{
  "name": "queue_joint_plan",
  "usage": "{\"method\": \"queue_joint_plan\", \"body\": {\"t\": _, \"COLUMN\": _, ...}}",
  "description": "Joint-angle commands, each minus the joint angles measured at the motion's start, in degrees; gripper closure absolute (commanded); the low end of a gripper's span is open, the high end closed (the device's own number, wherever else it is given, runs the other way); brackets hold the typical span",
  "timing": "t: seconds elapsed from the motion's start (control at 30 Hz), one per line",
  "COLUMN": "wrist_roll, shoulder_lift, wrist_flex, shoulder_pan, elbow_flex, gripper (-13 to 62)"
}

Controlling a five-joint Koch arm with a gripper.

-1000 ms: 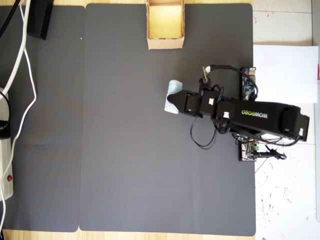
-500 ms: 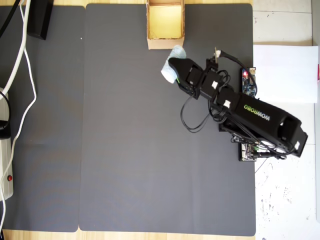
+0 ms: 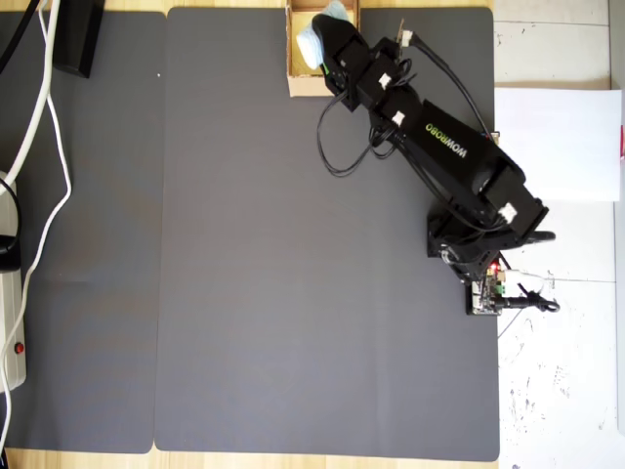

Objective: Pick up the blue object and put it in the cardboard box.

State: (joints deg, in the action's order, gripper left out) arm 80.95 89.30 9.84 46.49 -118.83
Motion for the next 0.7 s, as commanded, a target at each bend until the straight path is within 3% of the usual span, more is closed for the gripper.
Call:
{"method": "queue_joint_plan", "body": {"t": 0.0, "wrist_roll": 0.18, "shoulder_lift": -1.58, "wrist_flex": 1.05, "shoulder_pan": 2.64, "elbow_flex": 7.47, "gripper": 44.4}}
{"method": "queue_joint_plan", "body": {"t": 0.03, "wrist_roll": 0.18, "shoulder_lift": -1.93, "wrist_flex": 0.79, "shoulder_pan": 2.9, "elbow_flex": 7.91, "gripper": 43.2}}
{"method": "queue_joint_plan", "body": {"t": 0.1, "wrist_roll": 1.76, "shoulder_lift": -2.46, "wrist_flex": -9.23, "shoulder_pan": 3.08, "elbow_flex": 11.07, "gripper": 25.4}}
{"method": "queue_joint_plan", "body": {"t": 0.2, "wrist_roll": 1.93, "shoulder_lift": -2.29, "wrist_flex": -12.74, "shoulder_pan": 3.52, "elbow_flex": 11.16, "gripper": 18.2}}
{"method": "queue_joint_plan", "body": {"t": 0.67, "wrist_roll": 1.93, "shoulder_lift": 5.36, "wrist_flex": -15.73, "shoulder_pan": 0.0, "elbow_flex": 8.7, "gripper": 15.5}}
